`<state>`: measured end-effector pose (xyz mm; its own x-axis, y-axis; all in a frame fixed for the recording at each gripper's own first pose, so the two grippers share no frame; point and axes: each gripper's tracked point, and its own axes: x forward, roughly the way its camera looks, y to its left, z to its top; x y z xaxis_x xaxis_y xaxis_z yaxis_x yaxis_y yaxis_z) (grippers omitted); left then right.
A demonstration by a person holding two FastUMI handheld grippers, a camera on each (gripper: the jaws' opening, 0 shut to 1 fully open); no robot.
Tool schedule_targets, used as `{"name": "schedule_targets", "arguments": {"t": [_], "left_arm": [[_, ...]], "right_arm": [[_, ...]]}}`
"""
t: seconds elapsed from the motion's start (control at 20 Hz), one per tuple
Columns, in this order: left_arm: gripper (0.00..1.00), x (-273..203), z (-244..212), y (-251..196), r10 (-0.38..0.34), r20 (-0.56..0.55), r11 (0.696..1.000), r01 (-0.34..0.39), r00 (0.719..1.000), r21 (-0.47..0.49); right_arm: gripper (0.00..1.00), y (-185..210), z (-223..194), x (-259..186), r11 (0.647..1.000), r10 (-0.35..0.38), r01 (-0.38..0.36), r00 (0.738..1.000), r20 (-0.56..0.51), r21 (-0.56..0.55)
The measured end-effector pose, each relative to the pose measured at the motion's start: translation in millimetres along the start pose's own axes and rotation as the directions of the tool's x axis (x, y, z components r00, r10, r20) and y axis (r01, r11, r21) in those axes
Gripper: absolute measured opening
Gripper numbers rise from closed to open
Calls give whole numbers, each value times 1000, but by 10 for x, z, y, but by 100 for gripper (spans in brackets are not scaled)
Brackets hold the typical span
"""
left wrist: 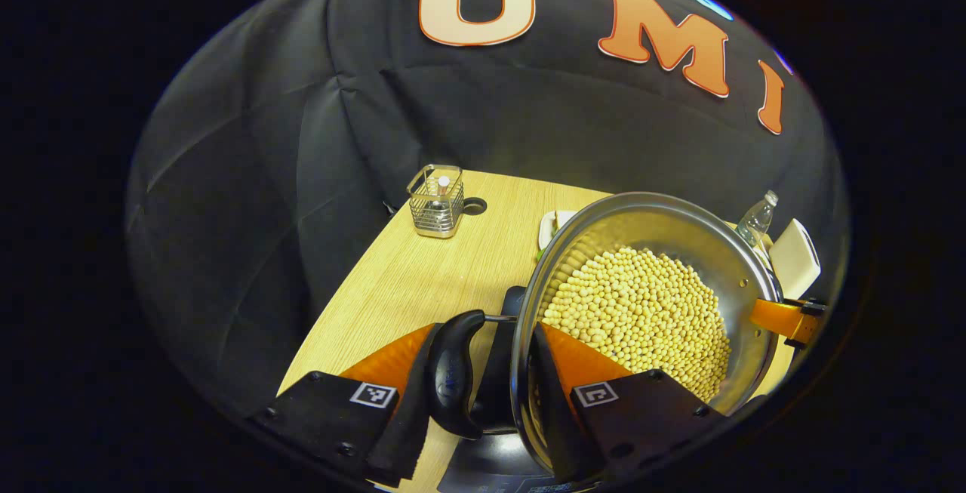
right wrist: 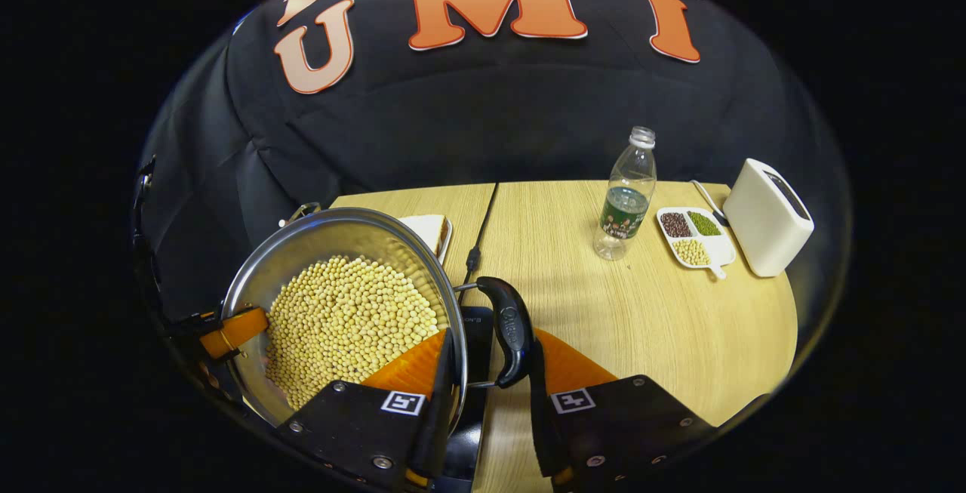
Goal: First push the handle of the pot to place it horizontally, then grasp the pot with both hands and set it on the induction cooktop.
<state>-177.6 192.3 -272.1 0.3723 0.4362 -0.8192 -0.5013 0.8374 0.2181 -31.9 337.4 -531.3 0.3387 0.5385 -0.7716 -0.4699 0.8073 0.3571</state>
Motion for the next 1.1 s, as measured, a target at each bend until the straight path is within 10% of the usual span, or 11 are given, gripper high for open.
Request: {"name": "schedule_targets", "arguments": {"t": [0.85,1.1], "left_arm": [[70,67,47,8,-48,-96,999,49,994,10],[78,49,37,15,-21,-104,999,26,994,45]], "right_arm": [[46,-49,165,-28,999,-38,39,997,-73,14],[60,-136,333,-215,999,-14,16,999,-40,29]]}}
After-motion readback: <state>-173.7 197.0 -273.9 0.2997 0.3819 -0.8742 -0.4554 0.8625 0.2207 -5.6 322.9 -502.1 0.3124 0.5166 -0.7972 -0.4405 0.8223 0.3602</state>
